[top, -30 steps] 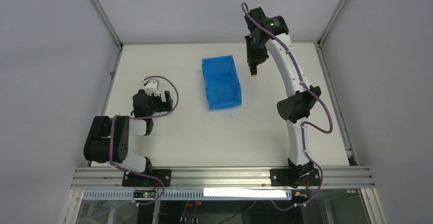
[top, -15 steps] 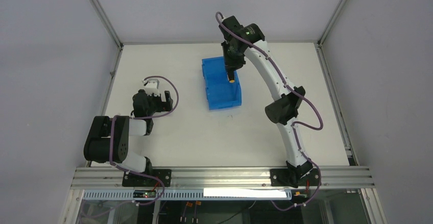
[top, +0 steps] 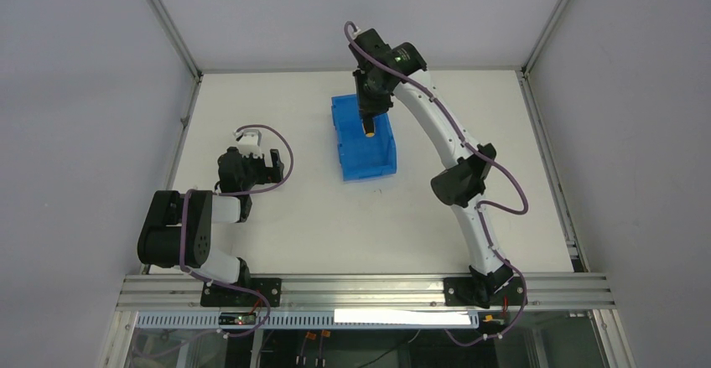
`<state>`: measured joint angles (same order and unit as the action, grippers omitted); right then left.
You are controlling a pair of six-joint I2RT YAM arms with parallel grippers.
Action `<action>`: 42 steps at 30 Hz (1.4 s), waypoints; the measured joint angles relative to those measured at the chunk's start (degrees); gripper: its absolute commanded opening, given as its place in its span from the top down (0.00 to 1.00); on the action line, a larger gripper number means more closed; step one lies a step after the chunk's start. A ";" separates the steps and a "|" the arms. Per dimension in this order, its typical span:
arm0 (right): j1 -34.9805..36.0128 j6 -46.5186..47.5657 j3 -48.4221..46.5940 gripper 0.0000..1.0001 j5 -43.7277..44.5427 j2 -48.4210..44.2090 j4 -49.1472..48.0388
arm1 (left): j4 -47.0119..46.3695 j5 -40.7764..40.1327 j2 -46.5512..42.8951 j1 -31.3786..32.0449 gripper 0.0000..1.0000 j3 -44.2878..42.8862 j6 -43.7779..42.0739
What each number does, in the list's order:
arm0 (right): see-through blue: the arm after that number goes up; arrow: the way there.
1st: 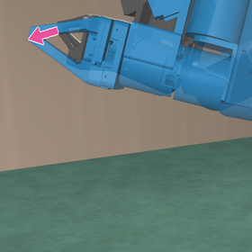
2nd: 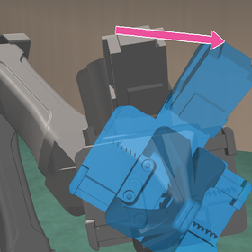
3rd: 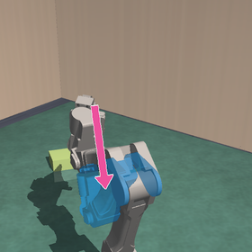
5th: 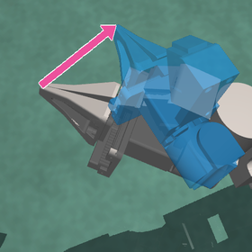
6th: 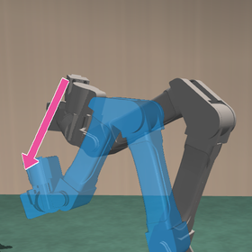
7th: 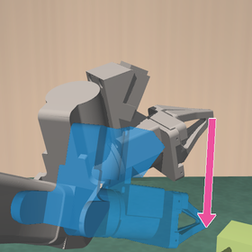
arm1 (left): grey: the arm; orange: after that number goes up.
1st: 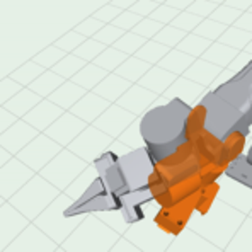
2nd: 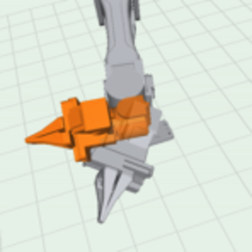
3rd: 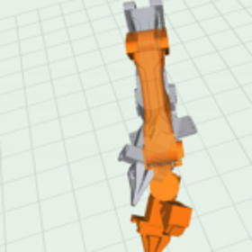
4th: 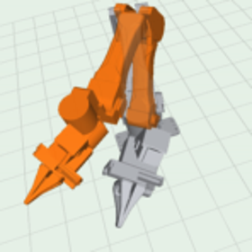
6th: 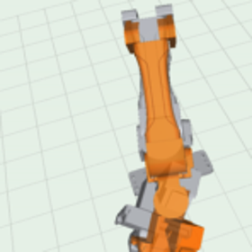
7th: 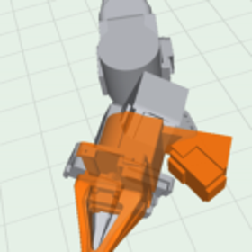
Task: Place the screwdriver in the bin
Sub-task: Place the screwdriver in the bin.
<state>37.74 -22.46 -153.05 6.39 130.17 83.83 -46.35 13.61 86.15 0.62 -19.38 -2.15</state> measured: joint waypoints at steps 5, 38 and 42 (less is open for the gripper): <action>0.28 -0.09 0.79 1.00 0.04 0.15 -0.11 | 0.00 -0.02 0.00 0.00 0.01 0.00 0.00; 1.46 -0.22 18.43 1.00 -1.33 4.28 -9.68 | 0.00 -0.02 0.00 0.00 0.01 0.00 0.00; 1.16 -0.20 19.82 1.00 -1.44 4.66 -11.10 | 0.00 0.00 0.00 0.00 0.01 0.00 0.00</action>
<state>38.89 -22.65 -133.23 4.95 134.82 72.73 -46.35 13.61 86.15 0.62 -19.38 -2.15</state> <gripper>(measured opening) 0.277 0.992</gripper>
